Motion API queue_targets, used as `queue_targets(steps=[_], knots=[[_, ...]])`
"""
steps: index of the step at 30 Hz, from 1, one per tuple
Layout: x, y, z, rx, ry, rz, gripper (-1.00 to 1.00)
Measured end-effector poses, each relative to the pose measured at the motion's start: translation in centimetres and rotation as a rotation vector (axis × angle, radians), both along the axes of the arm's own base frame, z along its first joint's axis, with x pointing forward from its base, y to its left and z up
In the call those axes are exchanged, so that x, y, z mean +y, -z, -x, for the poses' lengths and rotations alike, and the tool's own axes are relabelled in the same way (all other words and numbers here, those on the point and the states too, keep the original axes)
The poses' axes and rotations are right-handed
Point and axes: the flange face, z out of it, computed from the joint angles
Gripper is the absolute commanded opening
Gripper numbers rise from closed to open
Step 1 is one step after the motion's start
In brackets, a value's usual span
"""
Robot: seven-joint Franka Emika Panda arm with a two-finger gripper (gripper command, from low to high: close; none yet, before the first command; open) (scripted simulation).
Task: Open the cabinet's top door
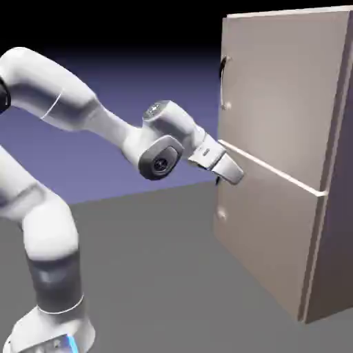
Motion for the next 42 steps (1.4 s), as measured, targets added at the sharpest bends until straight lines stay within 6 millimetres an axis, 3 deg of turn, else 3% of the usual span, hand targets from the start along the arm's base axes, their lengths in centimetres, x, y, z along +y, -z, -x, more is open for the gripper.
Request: queue_targets(steps=[6, 11, 17, 22, 27, 32, 37, 42], knots=[[-0.9, -8.1, 2.2, -0.172, 0.113, -0.067, 0.0], [0.1, -13.8, 4.7, -0.313, 0.172, -0.107, 0.0], [3.5, -18.8, 7.6, -0.468, 0.201, -0.13, 0.0], [7.8, -21.0, 9.0, -0.577, 0.193, -0.127, 0.0], [13.0, -21.3, 8.9, -0.66, 0.162, -0.104, 0.0], [18.1, -19.5, 6.9, -0.709, 0.116, -0.067, 0.0], [22.4, -15.6, 3.0, -0.721, 0.064, -0.021, 0.0], [24.8, -9.7, -2.5, -0.697, 0.017, 0.024, 0.0]])
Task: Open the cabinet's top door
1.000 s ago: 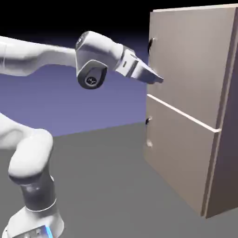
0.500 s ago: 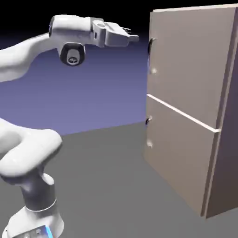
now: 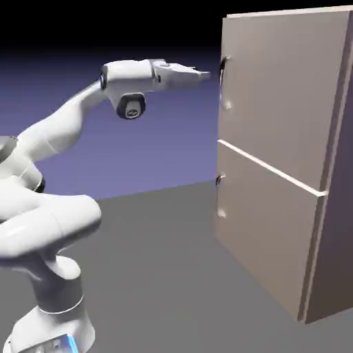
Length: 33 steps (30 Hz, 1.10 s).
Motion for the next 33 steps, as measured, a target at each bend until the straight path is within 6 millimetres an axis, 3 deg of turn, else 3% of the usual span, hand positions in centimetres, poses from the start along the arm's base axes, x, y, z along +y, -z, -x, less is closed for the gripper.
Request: queue_targets(steps=[1, 4, 5, 7, 17, 25, 29, 33], knots=[[0.0, 0.0, 0.0, 0.0, 0.0, 0.0, 0.0], [-0.1, 0.0, -3.8, 0.0, 0.0, 0.001, 0.0], [-0.2, 0.0, -5.0, 0.0, 0.0, 0.0, -1.0], [-0.2, 0.0, -5.0, 0.0, 0.0, 0.0, -1.0], [-4.8, 0.0, 5.4, 0.0, -0.254, 0.0, -1.0], [-11.0, 0.0, 13.4, -0.001, -0.481, 0.0, -1.0], [-14.2, 0.0, 16.4, 0.0, -0.577, 0.0, -1.0], [-15.5, 0.0, 17.5, -0.001, -0.614, 0.0, -1.0]])
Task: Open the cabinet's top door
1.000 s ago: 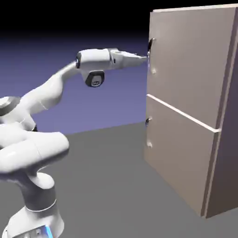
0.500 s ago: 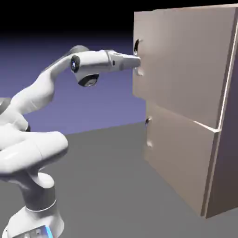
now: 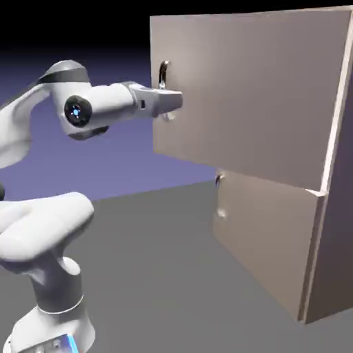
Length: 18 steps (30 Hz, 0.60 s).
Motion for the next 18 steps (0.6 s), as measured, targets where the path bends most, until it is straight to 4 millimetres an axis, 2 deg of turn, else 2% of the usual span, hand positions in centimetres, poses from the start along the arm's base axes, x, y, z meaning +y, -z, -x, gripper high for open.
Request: queue_targets(steps=[7, 18], knots=[[-4.1, 0.0, 2.9, 0.0, -0.11, 0.0, -1.0], [-12.5, 0.0, 7.0, 0.0, -0.318, 0.001, -1.0]])
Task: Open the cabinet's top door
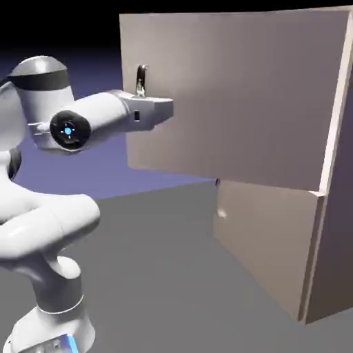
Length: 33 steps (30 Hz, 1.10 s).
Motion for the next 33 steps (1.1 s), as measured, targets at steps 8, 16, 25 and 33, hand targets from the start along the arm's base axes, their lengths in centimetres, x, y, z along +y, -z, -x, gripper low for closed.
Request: queue_targets(steps=[8, 16, 25, 33], knots=[[-6.2, 0.0, 1.8, 0.0, -0.143, 0.0, -1.0], [-12.9, 0.0, 2.7, 0.0, -0.294, 0.0, -1.0], [-21.0, 0.0, 2.4, 0.0, -0.473, 0.0, -1.0], [-27.4, 0.0, 1.1, 0.0, -0.617, 0.0, -1.0]])
